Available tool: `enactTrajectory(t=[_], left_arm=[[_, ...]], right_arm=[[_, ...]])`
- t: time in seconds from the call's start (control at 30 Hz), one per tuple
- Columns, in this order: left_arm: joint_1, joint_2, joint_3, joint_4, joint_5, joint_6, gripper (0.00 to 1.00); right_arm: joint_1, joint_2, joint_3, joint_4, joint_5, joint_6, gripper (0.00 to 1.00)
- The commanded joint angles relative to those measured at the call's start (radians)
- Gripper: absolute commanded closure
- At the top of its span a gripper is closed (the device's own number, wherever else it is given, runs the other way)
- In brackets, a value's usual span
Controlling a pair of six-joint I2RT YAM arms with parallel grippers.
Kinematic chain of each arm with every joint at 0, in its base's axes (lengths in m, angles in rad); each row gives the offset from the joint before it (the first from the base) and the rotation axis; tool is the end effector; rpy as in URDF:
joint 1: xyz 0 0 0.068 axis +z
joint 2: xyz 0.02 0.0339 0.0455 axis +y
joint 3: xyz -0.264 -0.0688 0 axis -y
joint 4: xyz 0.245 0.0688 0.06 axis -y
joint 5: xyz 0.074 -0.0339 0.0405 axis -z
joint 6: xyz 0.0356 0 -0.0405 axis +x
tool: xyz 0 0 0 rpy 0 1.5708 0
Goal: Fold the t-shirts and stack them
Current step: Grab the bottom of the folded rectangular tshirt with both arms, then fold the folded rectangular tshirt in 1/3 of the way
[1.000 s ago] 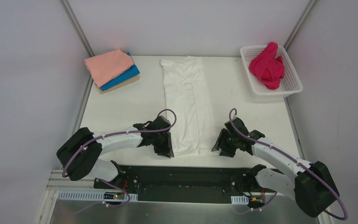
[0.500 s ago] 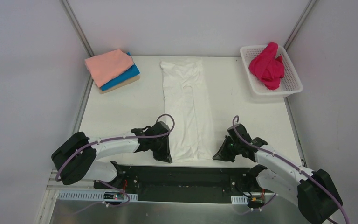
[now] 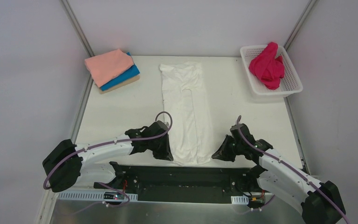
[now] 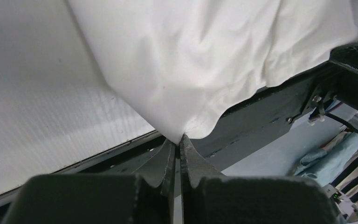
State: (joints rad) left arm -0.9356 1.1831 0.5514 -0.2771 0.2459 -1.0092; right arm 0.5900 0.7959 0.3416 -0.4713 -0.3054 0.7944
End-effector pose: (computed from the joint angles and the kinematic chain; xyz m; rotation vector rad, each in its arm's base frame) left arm 0.1236 -0.1823 0.1760 0.0158 2.8001 -0.9891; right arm 0.1159 0.0905 0.1623 0.1370 2.6944 0.8940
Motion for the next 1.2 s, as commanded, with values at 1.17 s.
enactTrajectory(t=[1.17], left_arm=[[0.434,0.360,0.627,-0.017,-0.230,0.502,1.00]], right_arm=[[-0.126,0.741,0.803,0.352,0.315,-0.325,1.00]])
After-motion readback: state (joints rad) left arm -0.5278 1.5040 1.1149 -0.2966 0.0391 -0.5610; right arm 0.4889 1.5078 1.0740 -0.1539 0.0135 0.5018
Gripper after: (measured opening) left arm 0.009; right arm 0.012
